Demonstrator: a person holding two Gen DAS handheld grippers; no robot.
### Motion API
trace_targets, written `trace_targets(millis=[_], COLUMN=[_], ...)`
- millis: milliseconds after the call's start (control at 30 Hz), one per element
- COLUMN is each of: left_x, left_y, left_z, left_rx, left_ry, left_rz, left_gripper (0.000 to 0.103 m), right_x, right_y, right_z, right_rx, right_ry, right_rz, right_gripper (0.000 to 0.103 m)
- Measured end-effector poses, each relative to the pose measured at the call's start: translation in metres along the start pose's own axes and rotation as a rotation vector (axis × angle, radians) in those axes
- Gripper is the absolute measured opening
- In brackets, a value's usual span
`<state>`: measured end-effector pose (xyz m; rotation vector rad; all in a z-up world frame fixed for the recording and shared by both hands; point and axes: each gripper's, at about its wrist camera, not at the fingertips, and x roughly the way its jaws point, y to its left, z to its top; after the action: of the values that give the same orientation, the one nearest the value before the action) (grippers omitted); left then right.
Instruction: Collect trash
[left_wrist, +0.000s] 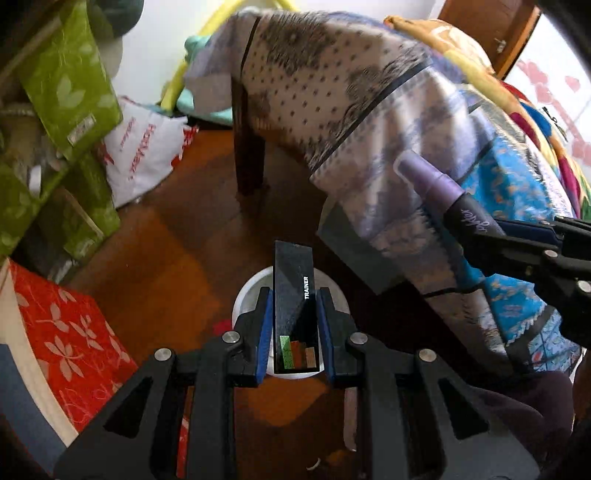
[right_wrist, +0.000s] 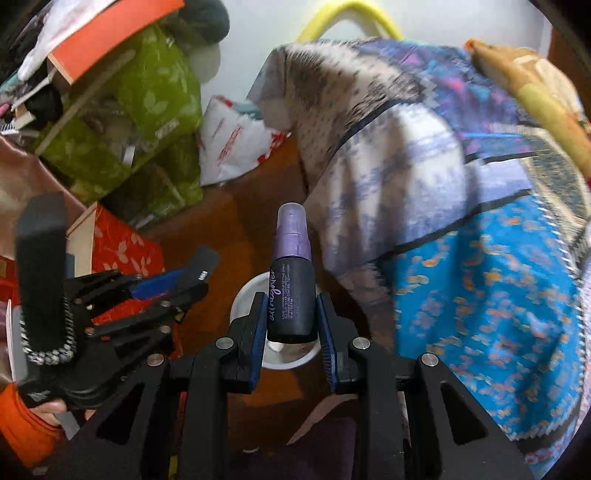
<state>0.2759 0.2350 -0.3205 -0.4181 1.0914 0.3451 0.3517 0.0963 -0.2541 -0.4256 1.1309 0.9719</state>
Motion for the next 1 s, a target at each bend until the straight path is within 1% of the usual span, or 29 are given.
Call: trace_targets(millis=[100,167,200,233,300,400,500,633,767,900,933,1000], left_x=[0.009,0.015,0.017,0.019,0.017,0.011,-0.005,-0.040,-0.091,-0.148,-0.163,-0.197], left_y=[0.004,0.004,0.005,0.005,0.005,0.006,0.005,-0.001,-0.014,-0.036,-0.042,-0.056], left_z=[0.004,0.007,0.009,0.010,0.010,0.008,0.006,0.003,-0.002,-0.011,-0.014,-0.023], left_rx=[-0.010,-0.017,-0.016,-0.013,-0.009,0.006,0.019,0.056,0.101,0.158,0.167,0.181], left_ry=[-0.007,0.006,0.018,0.025,0.024,0.027,0.010,-0.041,-0.116,-0.207,-0.234,-0.298], left_rz=[0.005,0.025,0.031,0.031,0.028,0.027,0.040,0.050,0.047,0.014,0.005,-0.019], left_gripper=[0.022,0.027,0.031,0.032,0.032,0.032,0.032,0.032,0.032,0.032,0.032,0.032], right_x=[0.014,0.022,0.025,0.027,0.027,0.022,0.012,-0.017,-0.062,-0.125,-0.135,-0.173], right_y=[0.004,0.009,0.012,0.013,0.013,0.011,0.007,0.005,0.008,0.012,0.014,0.020], right_z=[0.005,0.008,0.010,0.012,0.012,0.011,0.010,0.000,-0.014,-0.040,-0.043,-0.062], right_rx=[-0.023,-0.047,-0.057,-0.062,-0.060,-0.049,-0.033,-0.021,0.002,0.062,0.073,0.112], right_ry=[0.024,0.034,0.048,0.057,0.055,0.040,0.033,-0.008,-0.091,-0.211,-0.233,-0.315], right_rz=[0.010,0.013,0.013,0.015,0.015,-0.002,-0.007,-0.034,-0.068,-0.094,-0.100,-0.128], right_gripper=[0.024,0.025,0.027,0.028,0.033,0.033,0.033,0.033,0.033,0.033,0.033,0.033])
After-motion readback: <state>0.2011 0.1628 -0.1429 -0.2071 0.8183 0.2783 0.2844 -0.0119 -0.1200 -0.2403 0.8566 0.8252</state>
